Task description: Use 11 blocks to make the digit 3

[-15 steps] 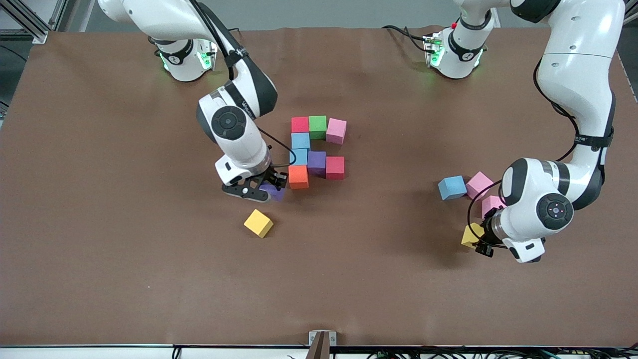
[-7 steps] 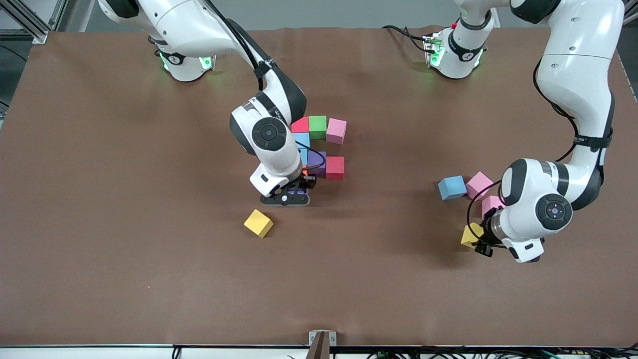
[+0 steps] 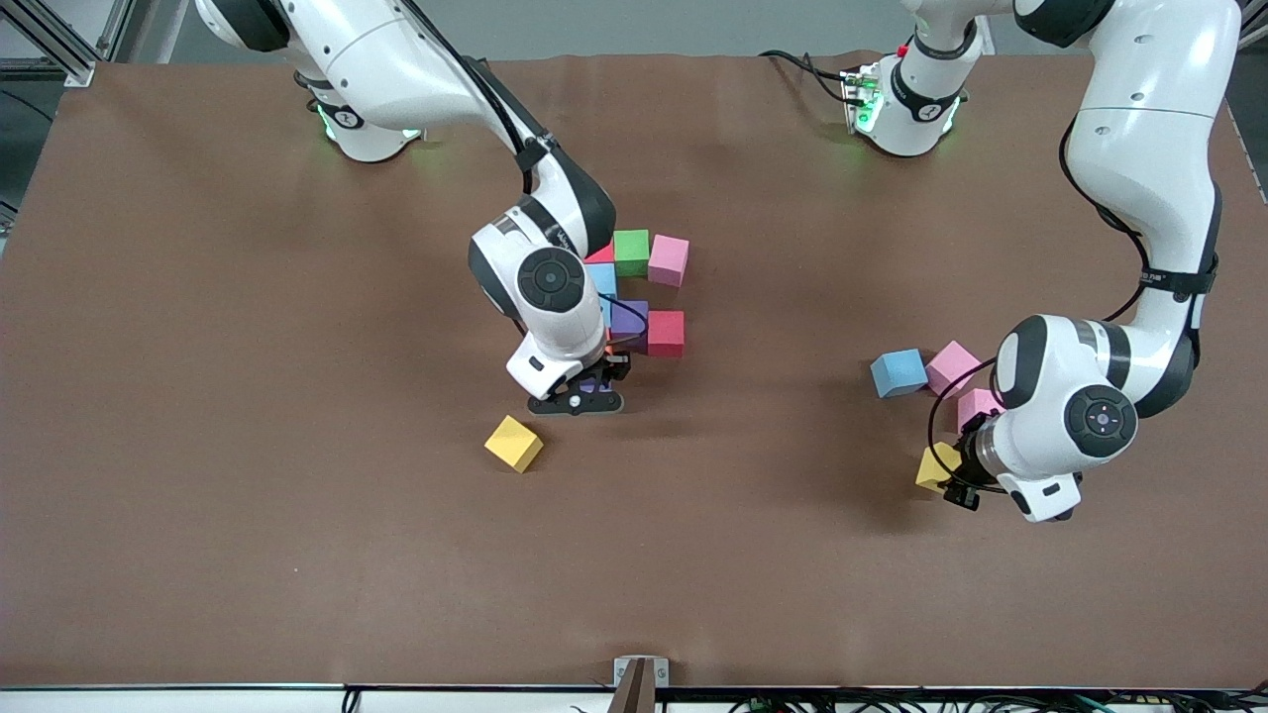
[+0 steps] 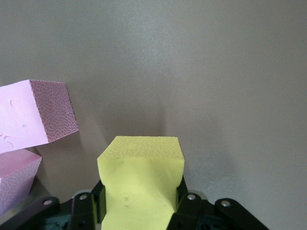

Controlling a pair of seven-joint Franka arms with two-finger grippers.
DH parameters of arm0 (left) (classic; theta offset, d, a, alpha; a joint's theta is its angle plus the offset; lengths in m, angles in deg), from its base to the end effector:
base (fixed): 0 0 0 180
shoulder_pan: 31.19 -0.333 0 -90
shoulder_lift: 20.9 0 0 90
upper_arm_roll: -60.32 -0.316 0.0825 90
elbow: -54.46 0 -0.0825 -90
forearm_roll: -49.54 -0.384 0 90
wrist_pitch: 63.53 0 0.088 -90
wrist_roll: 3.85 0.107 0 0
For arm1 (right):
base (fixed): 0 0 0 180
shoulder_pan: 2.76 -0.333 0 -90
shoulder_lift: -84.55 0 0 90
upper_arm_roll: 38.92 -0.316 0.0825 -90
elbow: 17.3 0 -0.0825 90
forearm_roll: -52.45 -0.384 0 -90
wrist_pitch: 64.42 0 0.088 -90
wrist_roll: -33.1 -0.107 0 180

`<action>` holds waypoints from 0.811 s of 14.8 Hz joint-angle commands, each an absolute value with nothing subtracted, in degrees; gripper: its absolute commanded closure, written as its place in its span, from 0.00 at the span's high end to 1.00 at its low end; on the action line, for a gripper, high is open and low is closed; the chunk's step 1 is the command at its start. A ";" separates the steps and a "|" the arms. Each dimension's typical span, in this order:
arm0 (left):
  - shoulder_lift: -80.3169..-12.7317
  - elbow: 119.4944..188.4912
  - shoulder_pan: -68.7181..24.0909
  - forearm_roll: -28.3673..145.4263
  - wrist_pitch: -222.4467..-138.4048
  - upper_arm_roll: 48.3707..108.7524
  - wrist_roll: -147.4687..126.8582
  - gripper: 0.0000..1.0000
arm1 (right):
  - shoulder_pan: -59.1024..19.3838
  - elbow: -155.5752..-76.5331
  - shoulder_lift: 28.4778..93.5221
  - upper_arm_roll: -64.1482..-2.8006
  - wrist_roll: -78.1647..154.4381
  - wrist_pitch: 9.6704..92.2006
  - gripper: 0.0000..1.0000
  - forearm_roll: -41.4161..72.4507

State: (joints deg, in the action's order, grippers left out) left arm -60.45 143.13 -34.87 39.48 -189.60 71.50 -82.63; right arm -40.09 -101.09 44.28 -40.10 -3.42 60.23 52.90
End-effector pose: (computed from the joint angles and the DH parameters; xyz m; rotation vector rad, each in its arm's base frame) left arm 0.6996 -0.0655 0.2481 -2.5872 -1.7344 0.0074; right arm 0.5657 0.4464 0.2681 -3.1294 -0.0535 -0.0065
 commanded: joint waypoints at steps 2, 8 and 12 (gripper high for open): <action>-60.63 142.70 -34.79 38.46 -189.12 71.57 -82.69 0.31 | -40.38 -100.35 42.72 -39.89 -2.93 61.26 0.02 54.12; -60.54 142.70 -34.79 38.46 -189.12 71.57 -82.78 0.31 | -40.81 -100.88 41.40 -39.89 -3.02 62.93 0.02 53.86; -60.63 142.70 -34.79 38.46 -189.12 71.57 -82.69 0.31 | -41.43 -101.32 40.96 -39.98 -3.02 62.93 0.02 53.86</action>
State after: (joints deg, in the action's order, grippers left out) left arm -60.45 143.13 -34.87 39.48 -189.60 71.50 -82.63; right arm -40.69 -101.09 41.18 -40.14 -3.37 62.56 53.50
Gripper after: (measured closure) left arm 0.458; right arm 0.467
